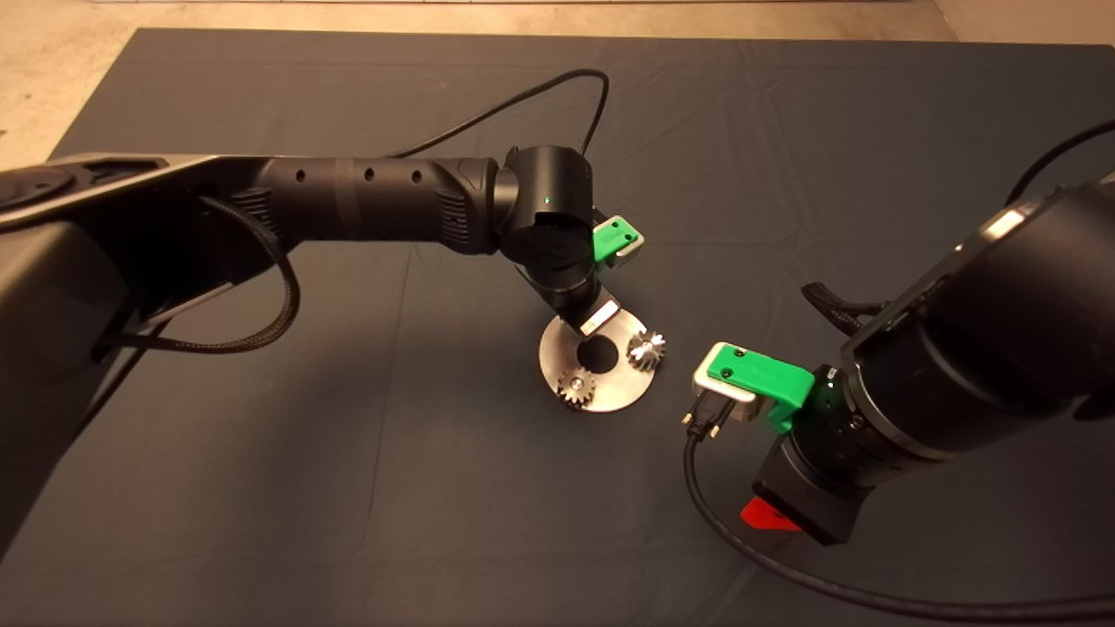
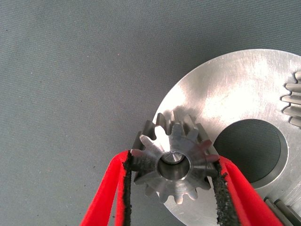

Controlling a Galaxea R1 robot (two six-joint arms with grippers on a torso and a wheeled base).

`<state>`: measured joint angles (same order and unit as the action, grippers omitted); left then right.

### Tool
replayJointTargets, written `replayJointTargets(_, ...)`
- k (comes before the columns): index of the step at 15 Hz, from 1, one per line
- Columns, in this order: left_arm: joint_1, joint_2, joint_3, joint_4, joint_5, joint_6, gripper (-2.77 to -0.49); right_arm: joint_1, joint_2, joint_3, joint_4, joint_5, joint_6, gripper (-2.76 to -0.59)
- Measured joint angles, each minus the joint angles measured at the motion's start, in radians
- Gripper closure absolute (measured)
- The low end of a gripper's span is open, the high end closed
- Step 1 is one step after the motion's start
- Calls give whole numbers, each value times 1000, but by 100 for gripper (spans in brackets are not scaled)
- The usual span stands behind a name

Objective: Install three planetary gears onto the carrier pins

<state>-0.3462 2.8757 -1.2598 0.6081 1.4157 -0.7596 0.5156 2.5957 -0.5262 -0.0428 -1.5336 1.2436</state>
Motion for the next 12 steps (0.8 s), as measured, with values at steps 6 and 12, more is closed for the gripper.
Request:
replayJointTargets(6, 0, -1, 0, 0, -1, 1, -102, 0, 0, 0, 0, 0, 0, -173)
replayJointTargets(12, 0, -6, 0, 0, -3, 1, -120, 0, 0, 0, 0, 0, 0, -173)
